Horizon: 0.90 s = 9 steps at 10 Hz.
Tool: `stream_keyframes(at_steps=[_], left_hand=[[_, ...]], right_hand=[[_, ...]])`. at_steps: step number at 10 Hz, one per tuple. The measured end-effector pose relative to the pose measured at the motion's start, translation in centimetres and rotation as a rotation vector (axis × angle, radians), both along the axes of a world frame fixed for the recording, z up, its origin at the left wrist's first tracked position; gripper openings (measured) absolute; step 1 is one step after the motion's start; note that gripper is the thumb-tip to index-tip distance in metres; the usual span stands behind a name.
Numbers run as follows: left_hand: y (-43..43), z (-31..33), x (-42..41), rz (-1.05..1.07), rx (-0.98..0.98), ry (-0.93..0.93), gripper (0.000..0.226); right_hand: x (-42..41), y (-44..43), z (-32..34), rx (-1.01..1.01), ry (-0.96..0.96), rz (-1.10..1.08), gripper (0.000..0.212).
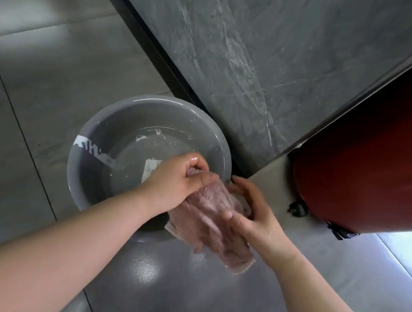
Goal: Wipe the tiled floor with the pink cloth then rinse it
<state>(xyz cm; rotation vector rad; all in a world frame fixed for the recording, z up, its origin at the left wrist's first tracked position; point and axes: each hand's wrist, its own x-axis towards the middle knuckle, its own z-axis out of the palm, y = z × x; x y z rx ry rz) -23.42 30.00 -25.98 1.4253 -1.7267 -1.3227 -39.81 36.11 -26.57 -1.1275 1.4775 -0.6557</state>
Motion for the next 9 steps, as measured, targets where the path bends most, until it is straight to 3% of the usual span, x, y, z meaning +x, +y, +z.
stream_keyframes(at_steps=[1, 2, 3, 4, 5, 7, 8, 9], left_hand=[[-1.1, 0.3, -0.4, 0.039, 0.036, 0.003, 0.025], [-1.7, -0.7, -1.0, -0.006, 0.074, -0.176, 0.017], [-2.1, -1.9, -0.7, 0.062, 0.091, -0.378, 0.030], [-1.2, -1.6, 0.1, 0.072, 0.005, -0.325, 0.036], [1.4, -2.0, -0.3, -0.152, -0.038, -0.261, 0.041], [2.4, -3.7, 0.0, -0.222, 0.184, -0.047, 0.037], [2.4, -3.9, 0.4, -0.245, 0.182, -0.065, 0.048], [1.5, -2.9, 1.5, -0.145, 0.163, -0.152, 0.053]], right_hand=[[-0.3, 0.4, 0.4, 0.098, 0.002, 0.070, 0.025], [0.3, 0.9, -1.3, 0.169, -0.040, -0.090, 0.024], [0.8, 1.3, -3.3, 0.061, 0.224, -0.190, 0.045], [1.0, 2.1, -3.4, -0.492, 0.568, -0.123, 0.067], [1.6, 2.6, -4.7, -0.777, 0.628, 0.174, 0.069], [2.4, 1.4, -5.5, -0.819, 0.723, 0.268, 0.056], [1.8, 1.6, -5.4, -0.847, 0.774, 0.305, 0.059], [1.5, 2.0, -3.5, -0.764, 0.706, 0.199, 0.056]])
